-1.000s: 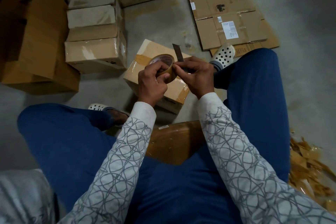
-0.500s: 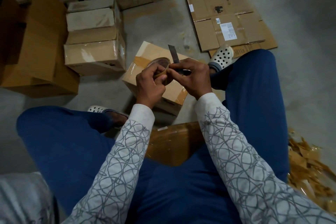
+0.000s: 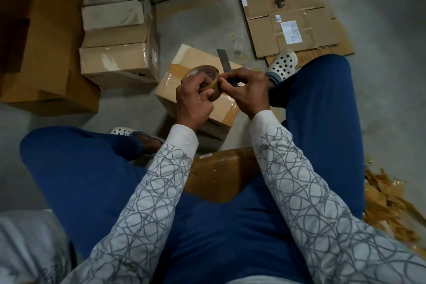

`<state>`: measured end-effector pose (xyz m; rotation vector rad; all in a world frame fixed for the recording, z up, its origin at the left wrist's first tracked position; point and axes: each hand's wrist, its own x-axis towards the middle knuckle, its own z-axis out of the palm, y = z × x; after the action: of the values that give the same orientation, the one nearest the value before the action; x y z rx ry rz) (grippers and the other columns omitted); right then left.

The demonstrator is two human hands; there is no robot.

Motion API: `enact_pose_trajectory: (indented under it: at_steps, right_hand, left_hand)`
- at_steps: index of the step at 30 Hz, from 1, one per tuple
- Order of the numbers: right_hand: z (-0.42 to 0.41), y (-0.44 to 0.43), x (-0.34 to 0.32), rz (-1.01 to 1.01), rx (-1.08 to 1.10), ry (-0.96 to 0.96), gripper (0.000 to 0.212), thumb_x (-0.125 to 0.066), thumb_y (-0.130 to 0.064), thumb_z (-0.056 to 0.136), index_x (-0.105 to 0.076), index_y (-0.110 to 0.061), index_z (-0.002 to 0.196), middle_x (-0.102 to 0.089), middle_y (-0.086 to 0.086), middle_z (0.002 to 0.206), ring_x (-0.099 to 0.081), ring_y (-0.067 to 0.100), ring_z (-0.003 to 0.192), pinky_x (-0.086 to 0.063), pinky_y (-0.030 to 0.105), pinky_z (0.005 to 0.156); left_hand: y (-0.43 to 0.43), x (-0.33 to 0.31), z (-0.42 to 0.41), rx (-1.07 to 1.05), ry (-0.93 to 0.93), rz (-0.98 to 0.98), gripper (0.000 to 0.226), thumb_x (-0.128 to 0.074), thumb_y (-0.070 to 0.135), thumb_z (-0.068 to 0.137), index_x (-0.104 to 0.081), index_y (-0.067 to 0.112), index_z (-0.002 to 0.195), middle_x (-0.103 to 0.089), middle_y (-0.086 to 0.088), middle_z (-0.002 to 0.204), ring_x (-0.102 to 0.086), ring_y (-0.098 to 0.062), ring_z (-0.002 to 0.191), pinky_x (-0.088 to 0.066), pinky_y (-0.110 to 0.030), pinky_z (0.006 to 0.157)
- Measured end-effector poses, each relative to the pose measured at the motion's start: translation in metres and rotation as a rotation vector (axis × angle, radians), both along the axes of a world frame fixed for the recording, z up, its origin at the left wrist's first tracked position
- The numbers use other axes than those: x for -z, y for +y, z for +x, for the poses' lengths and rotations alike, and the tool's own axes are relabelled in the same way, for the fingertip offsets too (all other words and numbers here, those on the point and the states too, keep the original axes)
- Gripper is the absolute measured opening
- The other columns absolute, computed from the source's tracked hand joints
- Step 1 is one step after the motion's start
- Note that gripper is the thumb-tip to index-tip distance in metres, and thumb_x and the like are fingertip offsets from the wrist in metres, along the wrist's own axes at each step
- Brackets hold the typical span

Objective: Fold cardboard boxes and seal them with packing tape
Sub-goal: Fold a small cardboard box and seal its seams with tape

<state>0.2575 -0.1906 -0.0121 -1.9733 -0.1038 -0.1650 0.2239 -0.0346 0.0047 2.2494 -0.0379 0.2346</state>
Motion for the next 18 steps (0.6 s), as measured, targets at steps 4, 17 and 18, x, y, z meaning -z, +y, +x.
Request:
enact_pose_trajectory:
  at_steps: [4,17,18]
  right_hand:
    - [0.0014,-0.0006,0.0032,0.097,-0.012,0.075,0.014,-0.079,-0.019,0.085,-0.081,-0.013,0.098,-0.077,-0.002,0.093,-0.072,0.013,0.089,-0.06,0.04,0.084]
    - [0.0001,0.0025,-0.0019,-0.087,-0.069,-0.197,0.018,-0.08,-0.018,0.086,-0.081,-0.008,0.101,-0.072,0.004,0.092,-0.069,0.013,0.081,-0.06,0.028,0.067]
    - [0.0003,0.0021,-0.0025,-0.085,-0.057,-0.198,0.016,-0.08,-0.018,0.086,-0.081,-0.008,0.099,-0.073,0.004,0.092,-0.069,0.012,0.081,-0.06,0.028,0.067]
  left_hand:
    - [0.0002,0.0022,0.0016,-0.064,0.072,-0.079,0.018,-0.071,0.002,0.085,-0.066,0.012,0.098,-0.066,0.006,0.103,-0.062,-0.017,0.102,-0.059,-0.046,0.085]
    - [0.0042,-0.0023,0.0024,-0.016,-0.047,0.013,0.014,-0.068,0.001,0.087,-0.065,0.005,0.099,-0.067,-0.01,0.101,-0.064,-0.024,0.097,-0.058,-0.041,0.08]
    - [0.0044,-0.003,0.0025,-0.006,-0.06,0.033,0.015,-0.068,0.0,0.086,-0.065,0.005,0.1,-0.067,-0.011,0.102,-0.063,-0.025,0.097,-0.057,-0.04,0.08]
